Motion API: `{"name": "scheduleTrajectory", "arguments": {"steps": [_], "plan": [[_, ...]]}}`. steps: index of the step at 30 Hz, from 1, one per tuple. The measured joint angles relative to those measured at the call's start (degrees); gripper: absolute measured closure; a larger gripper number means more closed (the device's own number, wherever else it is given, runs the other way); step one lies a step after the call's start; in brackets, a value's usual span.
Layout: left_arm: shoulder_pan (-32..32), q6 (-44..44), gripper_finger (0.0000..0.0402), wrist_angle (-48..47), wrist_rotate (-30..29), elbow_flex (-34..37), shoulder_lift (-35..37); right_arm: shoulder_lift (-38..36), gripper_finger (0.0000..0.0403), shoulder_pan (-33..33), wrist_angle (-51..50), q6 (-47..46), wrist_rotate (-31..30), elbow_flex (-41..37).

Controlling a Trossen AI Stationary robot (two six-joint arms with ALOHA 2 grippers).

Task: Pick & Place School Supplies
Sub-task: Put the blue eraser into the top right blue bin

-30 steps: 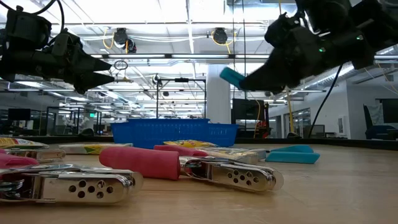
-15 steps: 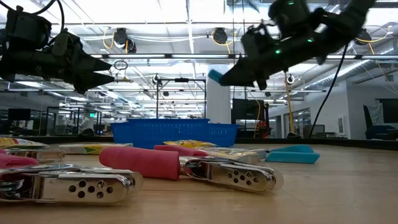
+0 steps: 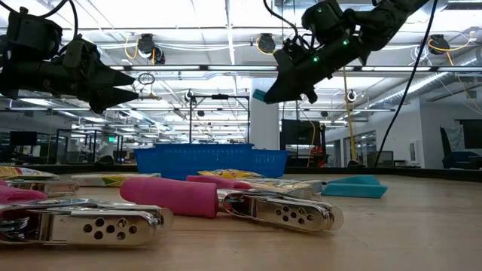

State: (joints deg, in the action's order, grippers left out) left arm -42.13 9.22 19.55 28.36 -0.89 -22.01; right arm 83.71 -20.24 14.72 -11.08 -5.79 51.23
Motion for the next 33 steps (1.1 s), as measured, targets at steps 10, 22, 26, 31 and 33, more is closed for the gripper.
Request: {"name": "scheduleTrajectory", "arguments": {"steps": [10, 22, 26, 31, 33], "plan": [[0.0, 0.0, 0.0107, 0.0, 0.0, 0.0, 0.0, 9.2, 0.0360, -0.8, -4.5, 1.9, 1.5, 6.1], [0.0, 0.0, 0.0108, 0.0, 0.0, 0.0, 0.0, 20.1, 0.0360, -4.2, -3.2, -0.2, 1.6, 7.6], [0.0, 0.0, 0.0107, 0.0, 0.0, 0.0, 0.0, 20.6, 0.0360, -4.2, -3.4, -0.2, 1.6, 7.5], [0.0, 0.0, 0.0108, 0.0, 0.0, 0.0, 0.0, 20.5, 0.0360, -4.2, -2.8, -0.2, 1.6, 7.5], [0.0, 0.0, 0.0107, 0.0, 0.0, 0.0, 0.0, 20.5, 0.0360, -4.1, -2.7, -0.2, 1.6, 7.5]]}}
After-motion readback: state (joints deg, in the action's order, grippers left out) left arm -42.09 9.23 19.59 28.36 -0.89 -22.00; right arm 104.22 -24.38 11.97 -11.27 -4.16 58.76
